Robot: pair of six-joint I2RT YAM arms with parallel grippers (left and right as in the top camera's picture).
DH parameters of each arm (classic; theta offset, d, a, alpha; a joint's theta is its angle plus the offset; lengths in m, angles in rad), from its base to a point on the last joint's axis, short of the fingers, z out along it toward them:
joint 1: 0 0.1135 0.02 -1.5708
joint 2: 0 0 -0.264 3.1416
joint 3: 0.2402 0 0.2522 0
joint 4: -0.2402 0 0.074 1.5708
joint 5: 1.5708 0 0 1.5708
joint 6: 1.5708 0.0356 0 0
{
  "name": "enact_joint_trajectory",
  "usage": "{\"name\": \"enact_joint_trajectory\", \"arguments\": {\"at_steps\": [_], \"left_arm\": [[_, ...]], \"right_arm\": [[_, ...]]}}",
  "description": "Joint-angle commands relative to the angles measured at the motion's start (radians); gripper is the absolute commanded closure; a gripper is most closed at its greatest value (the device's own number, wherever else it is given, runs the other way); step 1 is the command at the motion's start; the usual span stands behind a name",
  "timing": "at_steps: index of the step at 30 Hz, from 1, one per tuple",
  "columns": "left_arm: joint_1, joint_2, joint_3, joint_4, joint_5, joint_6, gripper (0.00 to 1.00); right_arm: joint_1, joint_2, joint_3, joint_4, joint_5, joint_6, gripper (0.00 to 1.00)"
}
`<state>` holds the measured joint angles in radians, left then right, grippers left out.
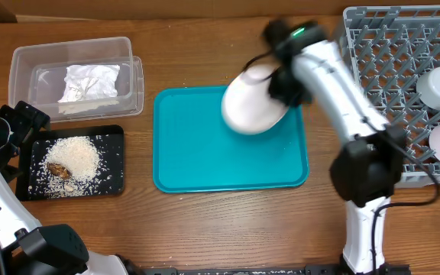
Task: Sort waste into correct bins and load items into the dishwasher
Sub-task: 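Lift the plate and carry it right into the dish rack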
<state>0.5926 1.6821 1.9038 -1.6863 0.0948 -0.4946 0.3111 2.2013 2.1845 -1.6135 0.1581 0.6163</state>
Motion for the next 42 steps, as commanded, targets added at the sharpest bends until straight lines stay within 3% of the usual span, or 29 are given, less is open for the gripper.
{"name": "enact_joint_trajectory", "arguments": {"at_steps": [1, 7, 14, 21, 36, 40, 41, 42], "left_arm": [[0.002, -0.002, -0.004, -0.003, 0.006, -0.007, 0.0], [0.003, -0.002, -0.004, -0.003, 0.006, -0.007, 0.0], [0.003, -0.002, -0.004, -0.003, 0.006, -0.007, 0.0], [0.003, -0.002, -0.004, 0.0, 0.006, -0.007, 0.0], [0.002, -0.002, -0.004, 0.0, 0.006, -0.007, 0.0], [0.002, -0.002, -0.004, 0.0, 0.006, -0.007, 0.0], [0.002, -0.002, -0.004, 0.0, 0.006, -0.007, 0.0], [0.0, -0.002, -0.004, 0.0, 0.006, -0.007, 0.0]], "right_arm": [[-0.118, -0.024, 0.156, -0.032, 0.298, -0.022, 0.96], [-0.28, -0.024, 0.217, 0.062, 0.576, -0.022, 0.96], [-0.371, -0.024, 0.206, 0.212, 0.707, -0.022, 0.96], [-0.374, 0.003, 0.206, 0.316, 0.709, -0.023, 0.96], [-0.349, 0.112, 0.206, 0.329, 0.565, -0.054, 0.96], [-0.323, 0.112, 0.206, 0.32, 0.557, -0.11, 0.85], [-0.317, 0.11, 0.206, 0.312, 0.557, -0.117, 0.75], [-0.312, 0.106, 0.206, 0.304, 0.556, -0.116, 0.59]]}}
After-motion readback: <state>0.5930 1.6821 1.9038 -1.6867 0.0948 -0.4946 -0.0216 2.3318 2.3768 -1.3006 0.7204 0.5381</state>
